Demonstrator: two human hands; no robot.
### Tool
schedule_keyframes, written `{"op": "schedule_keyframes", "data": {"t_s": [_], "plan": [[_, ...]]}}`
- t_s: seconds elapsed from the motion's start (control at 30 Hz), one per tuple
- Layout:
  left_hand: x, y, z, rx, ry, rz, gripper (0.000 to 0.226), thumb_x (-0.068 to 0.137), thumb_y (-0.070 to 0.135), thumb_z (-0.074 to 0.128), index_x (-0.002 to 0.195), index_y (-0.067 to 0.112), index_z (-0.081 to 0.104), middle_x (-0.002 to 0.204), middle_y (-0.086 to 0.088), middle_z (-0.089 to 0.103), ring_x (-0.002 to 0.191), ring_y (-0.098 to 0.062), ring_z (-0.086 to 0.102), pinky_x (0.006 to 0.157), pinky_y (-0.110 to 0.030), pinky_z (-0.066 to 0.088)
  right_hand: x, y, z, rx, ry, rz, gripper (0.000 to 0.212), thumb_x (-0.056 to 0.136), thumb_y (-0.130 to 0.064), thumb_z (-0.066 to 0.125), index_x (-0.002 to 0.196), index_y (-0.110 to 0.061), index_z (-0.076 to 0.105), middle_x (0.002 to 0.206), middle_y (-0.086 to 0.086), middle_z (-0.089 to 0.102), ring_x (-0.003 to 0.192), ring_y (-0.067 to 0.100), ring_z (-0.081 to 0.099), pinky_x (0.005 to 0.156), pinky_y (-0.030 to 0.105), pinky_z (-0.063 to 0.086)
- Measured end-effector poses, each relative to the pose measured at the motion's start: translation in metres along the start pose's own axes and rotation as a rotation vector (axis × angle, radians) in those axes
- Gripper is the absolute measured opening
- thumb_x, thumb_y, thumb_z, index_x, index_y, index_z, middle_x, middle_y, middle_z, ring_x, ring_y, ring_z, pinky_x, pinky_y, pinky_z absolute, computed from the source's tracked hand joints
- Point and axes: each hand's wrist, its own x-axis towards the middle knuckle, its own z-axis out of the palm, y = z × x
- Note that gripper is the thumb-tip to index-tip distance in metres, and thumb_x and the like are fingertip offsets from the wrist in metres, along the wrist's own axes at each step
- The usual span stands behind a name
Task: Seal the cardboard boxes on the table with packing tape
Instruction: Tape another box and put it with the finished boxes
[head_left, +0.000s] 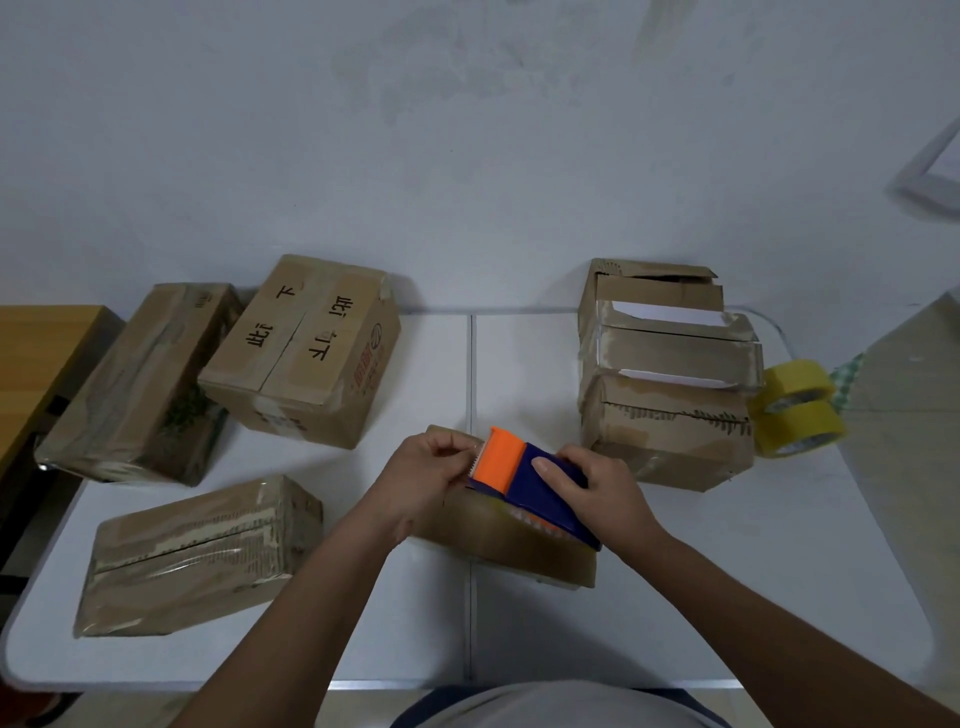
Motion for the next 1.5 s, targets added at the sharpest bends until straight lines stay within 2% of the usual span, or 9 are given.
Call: {"op": "schedule_keyframes", "data": {"t_s": [0.1, 0.23, 0.37, 0.53, 0.67, 0.83, 1.03, 1.2, 1.5], "plan": [[0.001, -0.002, -0.006, 0.141, 0.054, 0.073, 0.015, 0.096, 0.006, 0.061, 0.089, 0.011, 0.074, 0.095, -0.005, 0.075, 0.093, -0.02, 0.071, 0.082, -0.032, 0.057, -0.001, -0.004, 0.002, -0.024, -0.003, -0.017, 0.043, 0.08, -0.066, 0.044, 0.088, -0.027, 0.058, 0.079, -0.009, 0.066, 0.07, 0.003, 0.064, 0.056, 0.015, 0.047], [0.001, -0.004, -0.013, 0.145, 0.047, 0.089, 0.019, 0.094, 0.003, 0.06, 0.089, 0.01, 0.076, 0.091, -0.006, 0.076, 0.091, -0.024, 0.072, 0.085, -0.037, 0.058, 0.001, -0.011, 0.002, -0.101, -0.026, -0.036, 0.053, 0.078, -0.072, 0.039, 0.09, -0.024, 0.058, 0.08, -0.006, 0.067, 0.071, 0.005, 0.065, 0.062, 0.023, 0.053], [-0.002, 0.003, -0.019, 0.036, 0.098, 0.072, 0.013, 0.092, 0.003, 0.065, 0.083, 0.008, 0.074, 0.079, -0.01, 0.073, 0.074, -0.018, 0.068, 0.069, -0.022, 0.055, 0.008, -0.013, -0.001, -0.18, -0.095, -0.03, 0.059, 0.077, -0.077, 0.035, 0.092, -0.024, 0.058, 0.083, -0.006, 0.067, 0.073, 0.006, 0.064, 0.063, 0.023, 0.053], [0.0, 0.002, -0.036, -0.051, 0.183, 0.071, 0.008, 0.091, 0.004, 0.067, 0.087, 0.001, 0.072, 0.067, -0.002, 0.067, 0.063, -0.005, 0.061, 0.062, -0.013, 0.051, 0.013, -0.015, -0.012, -0.288, -0.135, -0.02, 0.066, 0.076, -0.078, 0.032, 0.097, -0.022, 0.059, 0.088, -0.005, 0.068, 0.075, 0.007, 0.064, 0.071, 0.029, 0.058], [0.005, -0.004, -0.065, -0.09, 0.258, 0.066, 0.01, 0.091, 0.009, 0.069, 0.09, 0.0, 0.073, 0.071, -0.003, 0.067, 0.067, -0.007, 0.061, 0.064, -0.012, 0.051, 0.015, -0.015, -0.023, -0.379, -0.132, 0.003, 0.053, 0.086, -0.071, 0.039, 0.094, -0.024, 0.06, 0.084, -0.007, 0.066, 0.073, 0.005, 0.063, 0.066, 0.022, 0.053], [0.01, -0.021, -0.077, -0.11, 0.209, -0.04, 0.01, 0.092, 0.014, 0.068, 0.091, 0.005, 0.074, 0.08, -0.004, 0.07, 0.07, -0.009, 0.061, 0.069, -0.017, 0.051, 0.017, -0.021, -0.007, -0.51, -0.148, 0.038, 0.057, 0.086, -0.076, 0.039, 0.089, -0.023, 0.06, 0.077, -0.007, 0.063, 0.069, 0.009, 0.062, 0.07, 0.03, 0.056], [0.016, -0.047, -0.08, -0.109, 0.303, -0.077, 0.017, 0.093, 0.019, 0.068, 0.096, 0.004, 0.074, 0.085, -0.006, 0.07, 0.079, -0.015, 0.064, 0.072, -0.019, 0.051, 0.021, -0.032, 0.009, -0.609, -0.09, 0.039, 0.054, 0.087, -0.075, 0.039, 0.104, -0.025, 0.051, 0.091, -0.004, 0.065, 0.08, 0.013, 0.062, 0.066, 0.027, 0.051], [0.026, -0.061, -0.076, -0.082, 0.367, -0.066, 0.015, 0.095, 0.015, 0.065, 0.095, 0.002, 0.072, 0.08, -0.006, 0.067, 0.073, -0.015, 0.06, 0.07, -0.019, 0.05, 0.028, -0.042, 0.018, -0.688, -0.093, 0.038, 0.055, 0.088, -0.075, 0.037, 0.098, -0.023, 0.052, 0.092, -0.002, 0.066, 0.081, 0.015, 0.062, 0.073, 0.032, 0.054], [0.045, -0.091, -0.072, -0.043, 0.36, -0.099, 0.014, 0.095, 0.017, 0.064, 0.09, 0.007, 0.073, 0.083, -0.007, 0.07, 0.078, -0.017, 0.062, 0.073, -0.024, 0.05, 0.035, -0.051, 0.03, -0.787, -0.125, 0.073, 0.056, 0.089, -0.074, 0.035, 0.103, -0.022, 0.05, 0.096, 0.0, 0.066, 0.086, 0.019, 0.063, 0.073, 0.032, 0.052]]}}
